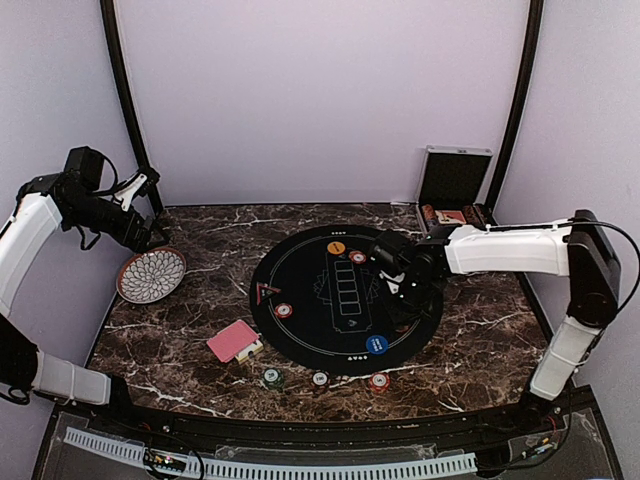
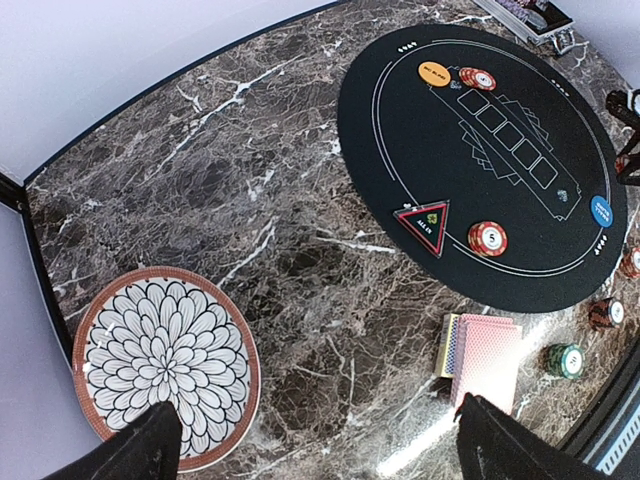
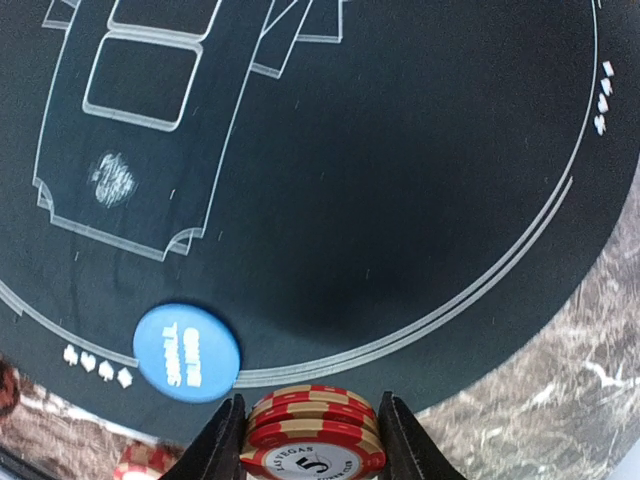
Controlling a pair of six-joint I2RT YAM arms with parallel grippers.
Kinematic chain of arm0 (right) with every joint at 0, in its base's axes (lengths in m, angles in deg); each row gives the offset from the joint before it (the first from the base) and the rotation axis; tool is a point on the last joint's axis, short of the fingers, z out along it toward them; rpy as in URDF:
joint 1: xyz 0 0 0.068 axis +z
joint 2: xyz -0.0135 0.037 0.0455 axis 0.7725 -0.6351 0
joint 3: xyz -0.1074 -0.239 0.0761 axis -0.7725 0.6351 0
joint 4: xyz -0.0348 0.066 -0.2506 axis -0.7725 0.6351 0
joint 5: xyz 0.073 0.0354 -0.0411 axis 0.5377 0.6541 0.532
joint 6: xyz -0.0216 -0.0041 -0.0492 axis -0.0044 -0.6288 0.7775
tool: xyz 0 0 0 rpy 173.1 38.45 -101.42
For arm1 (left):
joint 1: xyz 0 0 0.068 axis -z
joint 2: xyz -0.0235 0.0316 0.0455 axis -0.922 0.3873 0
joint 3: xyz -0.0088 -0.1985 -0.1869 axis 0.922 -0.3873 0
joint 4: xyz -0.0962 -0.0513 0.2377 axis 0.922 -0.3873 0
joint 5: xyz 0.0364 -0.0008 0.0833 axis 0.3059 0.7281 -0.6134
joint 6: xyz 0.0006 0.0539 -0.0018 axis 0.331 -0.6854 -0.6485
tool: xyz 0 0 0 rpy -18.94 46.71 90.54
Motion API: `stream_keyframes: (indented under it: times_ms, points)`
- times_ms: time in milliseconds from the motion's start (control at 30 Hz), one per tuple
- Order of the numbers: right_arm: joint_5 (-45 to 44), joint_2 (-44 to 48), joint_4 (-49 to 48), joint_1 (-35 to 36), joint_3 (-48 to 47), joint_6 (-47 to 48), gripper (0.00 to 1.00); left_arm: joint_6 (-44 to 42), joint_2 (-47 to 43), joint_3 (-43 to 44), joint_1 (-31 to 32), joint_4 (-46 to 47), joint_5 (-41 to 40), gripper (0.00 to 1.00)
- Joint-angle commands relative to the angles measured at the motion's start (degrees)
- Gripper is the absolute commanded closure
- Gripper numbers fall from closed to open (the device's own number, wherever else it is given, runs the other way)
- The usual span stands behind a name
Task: Distribute texas hold em gaming equipment
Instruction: Place the poker chips pile in the small blind area.
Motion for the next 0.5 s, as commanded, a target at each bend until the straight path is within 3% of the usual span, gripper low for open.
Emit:
stream_keyframes:
  times_ms: [0,467]
  points:
    - [-0.8,-2.7,-5.6,-1.4,1.2,1.8,0.86,-0.6,-0.5,-1.0,0.0,-1.7,1.9,0.01]
    - [1.7,-6.1,-9.8,-3.5,4.3,2.5,0.86,-1.5,-1.1,-1.4,0.0,-2.3,1.5,0.01]
